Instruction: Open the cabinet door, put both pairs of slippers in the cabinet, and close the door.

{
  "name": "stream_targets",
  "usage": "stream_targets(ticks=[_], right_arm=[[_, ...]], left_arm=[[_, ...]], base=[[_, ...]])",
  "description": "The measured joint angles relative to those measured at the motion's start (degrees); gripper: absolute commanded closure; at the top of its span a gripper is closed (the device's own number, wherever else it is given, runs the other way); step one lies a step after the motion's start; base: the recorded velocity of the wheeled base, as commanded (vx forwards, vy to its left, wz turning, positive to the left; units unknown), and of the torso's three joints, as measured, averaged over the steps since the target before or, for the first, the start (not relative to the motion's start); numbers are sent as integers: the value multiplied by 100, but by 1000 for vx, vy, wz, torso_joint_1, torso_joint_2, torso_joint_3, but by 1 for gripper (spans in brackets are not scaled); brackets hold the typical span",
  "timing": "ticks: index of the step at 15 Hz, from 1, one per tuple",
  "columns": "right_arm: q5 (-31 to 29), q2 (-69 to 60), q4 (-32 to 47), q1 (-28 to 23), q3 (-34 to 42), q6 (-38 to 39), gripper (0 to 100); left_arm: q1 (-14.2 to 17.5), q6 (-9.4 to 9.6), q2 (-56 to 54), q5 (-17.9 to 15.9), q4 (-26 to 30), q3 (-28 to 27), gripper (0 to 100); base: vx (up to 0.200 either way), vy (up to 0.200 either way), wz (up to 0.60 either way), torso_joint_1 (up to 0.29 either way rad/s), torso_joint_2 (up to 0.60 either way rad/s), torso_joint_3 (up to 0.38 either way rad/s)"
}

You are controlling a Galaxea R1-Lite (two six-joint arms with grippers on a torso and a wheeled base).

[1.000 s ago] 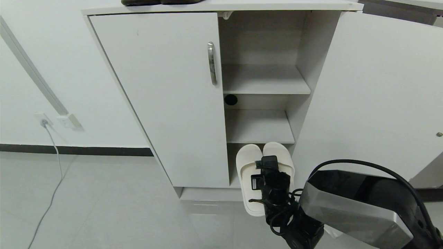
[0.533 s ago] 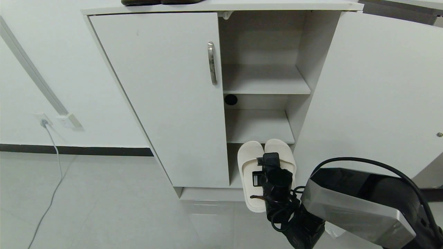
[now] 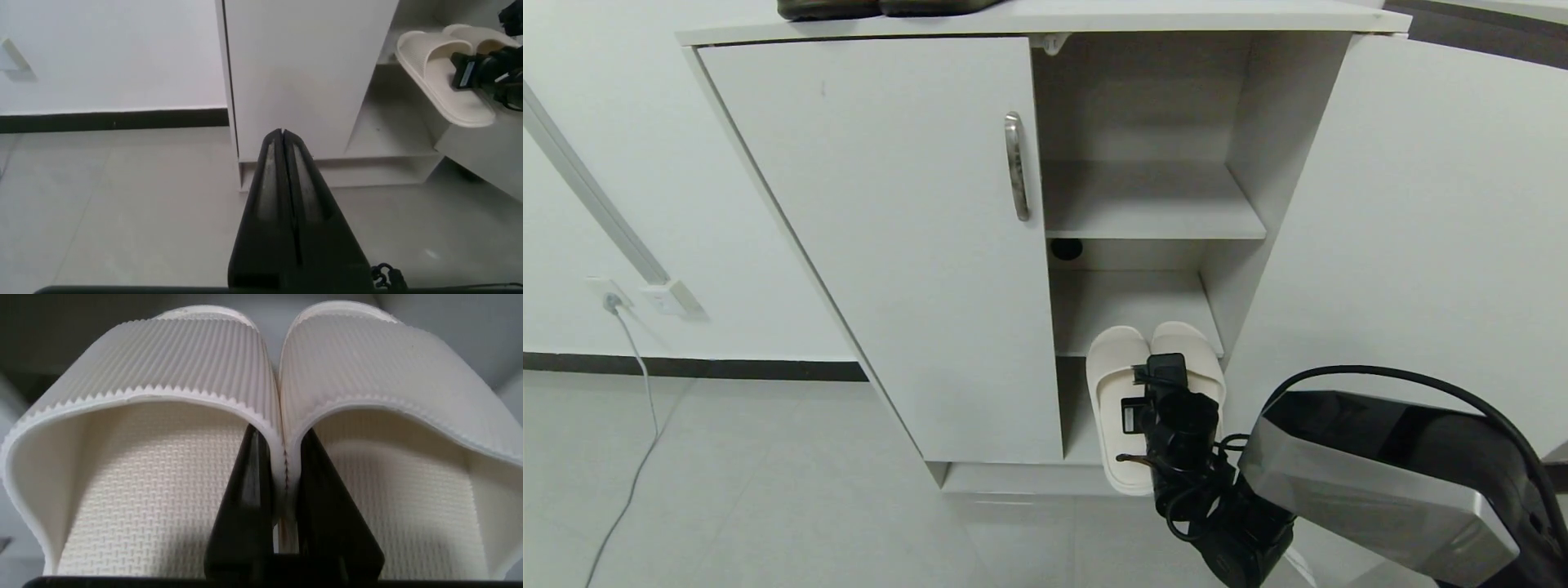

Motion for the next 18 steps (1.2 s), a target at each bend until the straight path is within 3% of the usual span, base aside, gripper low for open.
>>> stream_targets(ticks=[5,14,18], right_arm=[[0,-9,-6,9,24,7,100],[50,29,-55,22,61,33,100],[183,88,646,-118,-439,117,100]], left_arm=[[-2,1,0,0,-2,0,100],[0,-38,0,12,0,0,100],[-2,-35,0,12,0,0,100]], base=[[200,0,0,2,2,0],[0,0,0,0,0,0],[0,0,0,0,0,0]])
